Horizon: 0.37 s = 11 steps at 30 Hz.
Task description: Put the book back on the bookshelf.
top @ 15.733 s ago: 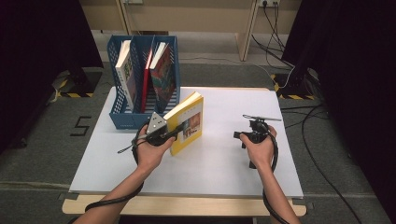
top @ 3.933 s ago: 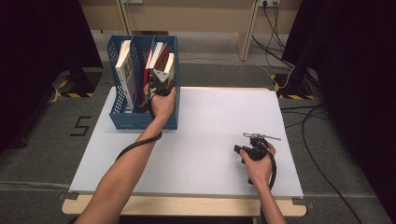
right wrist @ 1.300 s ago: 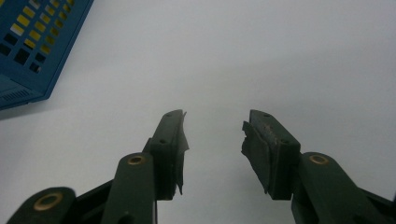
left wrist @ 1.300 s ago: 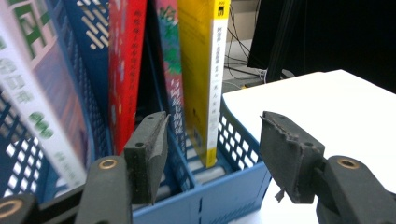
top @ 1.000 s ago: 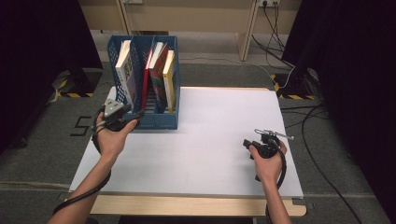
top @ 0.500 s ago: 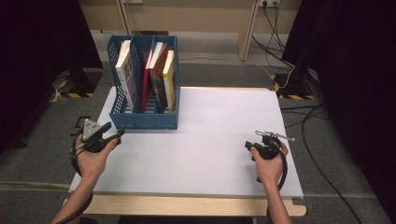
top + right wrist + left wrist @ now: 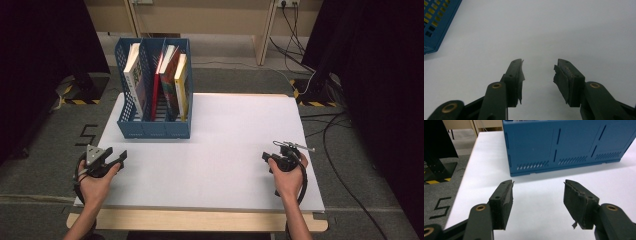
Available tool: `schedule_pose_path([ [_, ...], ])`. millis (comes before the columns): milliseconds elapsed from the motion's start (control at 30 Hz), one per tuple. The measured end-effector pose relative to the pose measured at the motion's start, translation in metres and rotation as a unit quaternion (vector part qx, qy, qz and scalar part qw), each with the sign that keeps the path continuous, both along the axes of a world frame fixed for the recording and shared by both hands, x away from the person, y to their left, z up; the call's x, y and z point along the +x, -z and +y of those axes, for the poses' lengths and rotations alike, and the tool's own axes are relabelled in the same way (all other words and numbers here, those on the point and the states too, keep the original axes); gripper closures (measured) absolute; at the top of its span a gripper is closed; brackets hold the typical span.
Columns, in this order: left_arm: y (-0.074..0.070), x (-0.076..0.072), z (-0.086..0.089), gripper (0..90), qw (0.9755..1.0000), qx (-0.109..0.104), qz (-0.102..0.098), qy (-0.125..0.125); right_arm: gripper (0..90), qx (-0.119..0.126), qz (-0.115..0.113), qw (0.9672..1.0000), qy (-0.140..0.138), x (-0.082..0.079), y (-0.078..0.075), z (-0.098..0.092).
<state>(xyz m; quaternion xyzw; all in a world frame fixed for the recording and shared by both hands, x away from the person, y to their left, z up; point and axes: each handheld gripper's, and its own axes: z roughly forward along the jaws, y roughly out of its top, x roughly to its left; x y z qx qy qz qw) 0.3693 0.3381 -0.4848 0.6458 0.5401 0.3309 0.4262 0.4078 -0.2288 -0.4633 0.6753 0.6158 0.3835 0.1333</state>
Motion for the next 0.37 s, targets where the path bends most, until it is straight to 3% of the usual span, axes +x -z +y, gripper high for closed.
schedule_pose_path([
  [133, 0.0035, -0.0036, -0.0031, 40.6, 0.9998, -0.008, -0.018, -0.003, 56.2, -0.001, -0.001, 1.0, -0.003, -0.0005, 0.0006, 0.0],
  [200, 0.0062, -0.0086, -0.0073, 41.0, 0.9995, 0.001, -0.031, 0.001, 55.0, 0.005, -0.003, 1.0, 0.001, -0.0009, 0.0003, -0.0027],
  [367, 0.0092, -0.0094, -0.0091, 40.7, 0.9996, 0.001, -0.026, 0.005, 53.5, 0.006, -0.003, 0.9999, 0.008, -0.0018, 0.0017, -0.0068],
])
